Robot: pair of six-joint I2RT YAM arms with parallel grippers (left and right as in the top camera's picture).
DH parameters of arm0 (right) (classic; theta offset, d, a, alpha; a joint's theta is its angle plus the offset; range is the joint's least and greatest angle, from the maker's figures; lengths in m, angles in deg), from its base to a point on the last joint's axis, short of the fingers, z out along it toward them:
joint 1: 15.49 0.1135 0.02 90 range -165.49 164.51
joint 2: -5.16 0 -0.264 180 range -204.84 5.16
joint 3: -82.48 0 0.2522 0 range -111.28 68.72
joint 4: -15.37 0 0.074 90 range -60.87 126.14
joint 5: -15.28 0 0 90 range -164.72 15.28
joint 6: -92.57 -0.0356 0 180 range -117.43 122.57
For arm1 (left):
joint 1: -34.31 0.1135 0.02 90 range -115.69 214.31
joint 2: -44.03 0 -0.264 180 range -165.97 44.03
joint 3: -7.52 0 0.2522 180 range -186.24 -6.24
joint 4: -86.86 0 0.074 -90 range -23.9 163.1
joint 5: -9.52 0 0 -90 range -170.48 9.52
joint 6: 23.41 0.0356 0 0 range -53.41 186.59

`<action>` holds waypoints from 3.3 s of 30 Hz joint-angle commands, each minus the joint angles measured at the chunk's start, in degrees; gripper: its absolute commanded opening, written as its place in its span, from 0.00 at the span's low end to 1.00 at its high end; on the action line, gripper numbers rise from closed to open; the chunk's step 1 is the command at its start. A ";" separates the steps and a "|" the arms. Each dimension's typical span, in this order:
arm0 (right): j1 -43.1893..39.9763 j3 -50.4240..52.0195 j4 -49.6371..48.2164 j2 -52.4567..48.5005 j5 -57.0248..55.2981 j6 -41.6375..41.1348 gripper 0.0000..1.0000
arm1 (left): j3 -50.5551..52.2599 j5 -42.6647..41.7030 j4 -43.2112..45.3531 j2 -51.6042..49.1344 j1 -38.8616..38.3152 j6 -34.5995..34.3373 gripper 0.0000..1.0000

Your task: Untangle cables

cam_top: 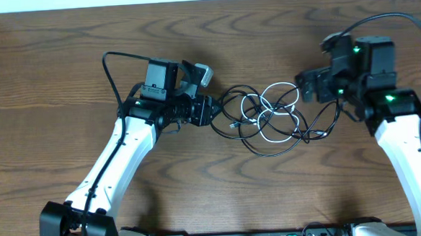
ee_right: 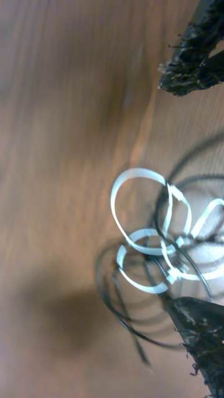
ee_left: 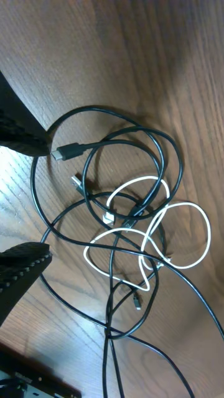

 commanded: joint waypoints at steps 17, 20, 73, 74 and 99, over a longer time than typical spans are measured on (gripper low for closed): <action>6.60 -0.68 9.62 -15.98 -3.61 -3.87 0.88 | 0.15 3.54 -1.97 0.98 0.24 0.15 0.50; 6.60 -0.68 11.89 -15.98 -4.42 -5.03 0.81 | 0.15 3.54 -2.12 0.98 0.24 0.15 0.50; 8.11 -58.97 39.50 -14.73 -2.62 -11.19 0.01 | 0.15 -17.92 4.26 0.98 0.07 -0.52 0.56; 8.11 -58.88 39.82 -14.73 -2.60 -11.19 0.01 | 0.15 -20.11 6.16 0.96 -0.15 -0.55 0.55; 8.11 -58.88 35.74 -14.71 10.75 -12.33 0.01 | 0.15 -8.76 18.53 0.26 -12.66 -4.46 0.56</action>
